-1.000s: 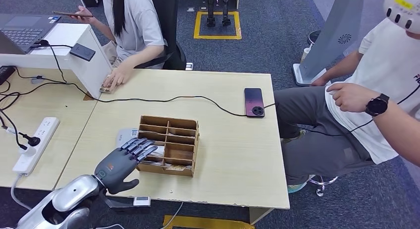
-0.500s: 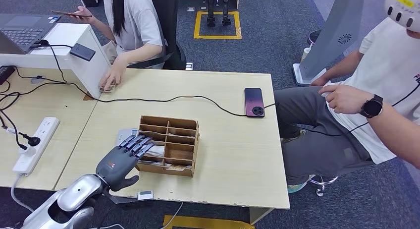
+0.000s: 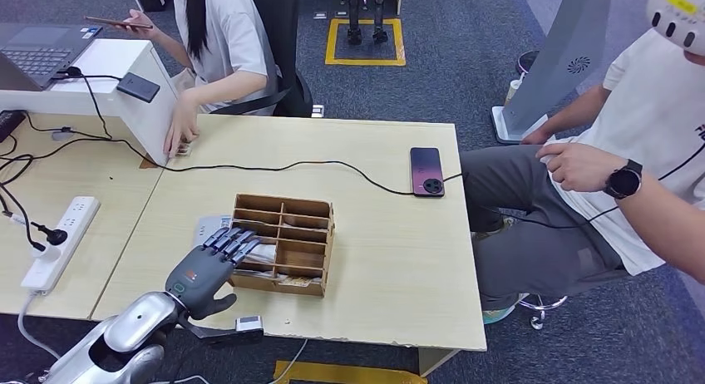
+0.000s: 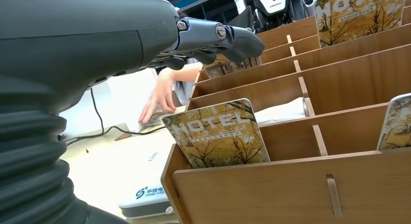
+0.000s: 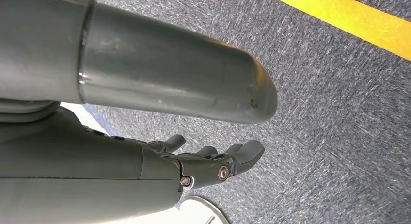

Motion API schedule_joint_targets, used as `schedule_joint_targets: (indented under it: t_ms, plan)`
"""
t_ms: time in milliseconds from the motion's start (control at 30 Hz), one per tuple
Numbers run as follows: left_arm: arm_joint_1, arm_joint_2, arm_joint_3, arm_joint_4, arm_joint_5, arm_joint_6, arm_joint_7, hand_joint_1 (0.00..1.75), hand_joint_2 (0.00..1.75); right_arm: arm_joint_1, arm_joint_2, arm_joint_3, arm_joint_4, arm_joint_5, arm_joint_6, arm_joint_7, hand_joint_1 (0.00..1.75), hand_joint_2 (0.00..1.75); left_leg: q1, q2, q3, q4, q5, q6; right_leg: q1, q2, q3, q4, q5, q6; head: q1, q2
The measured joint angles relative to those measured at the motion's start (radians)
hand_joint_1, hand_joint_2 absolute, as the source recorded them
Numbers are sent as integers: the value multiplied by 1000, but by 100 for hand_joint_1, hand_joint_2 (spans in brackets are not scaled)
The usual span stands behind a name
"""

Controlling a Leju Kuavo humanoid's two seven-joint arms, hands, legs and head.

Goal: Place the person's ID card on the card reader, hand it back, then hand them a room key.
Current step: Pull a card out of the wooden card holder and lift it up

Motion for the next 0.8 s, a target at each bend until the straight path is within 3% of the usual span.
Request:
schedule_joint_targets:
  t_ms: [100,233,333,800]
  plan:
    - [0,-4,0,3,0,0,0,0,175,0,0,0,0,3,0,0,0,0,0,0,0,0,0,0,0,0,0,0,0,0,0,0]
    - [0,-8,0,6,3,-1,0,168,175,0,0,0,0,11,-1,-2,0,0,0,0,0,0,0,0,0,0,0,0,0,0,0,0]
    - [0,-8,0,6,15,-7,-3,175,175,0,0,0,0,13,-2,-3,0,0,0,0,0,0,0,0,0,0,0,0,0,0,0,0]
    - [-4,-6,0,7,45,-22,-16,175,175,0,0,-7,0,16,-2,-1,0,0,0,0,0,0,0,0,0,0,0,0,0,0,0,0]
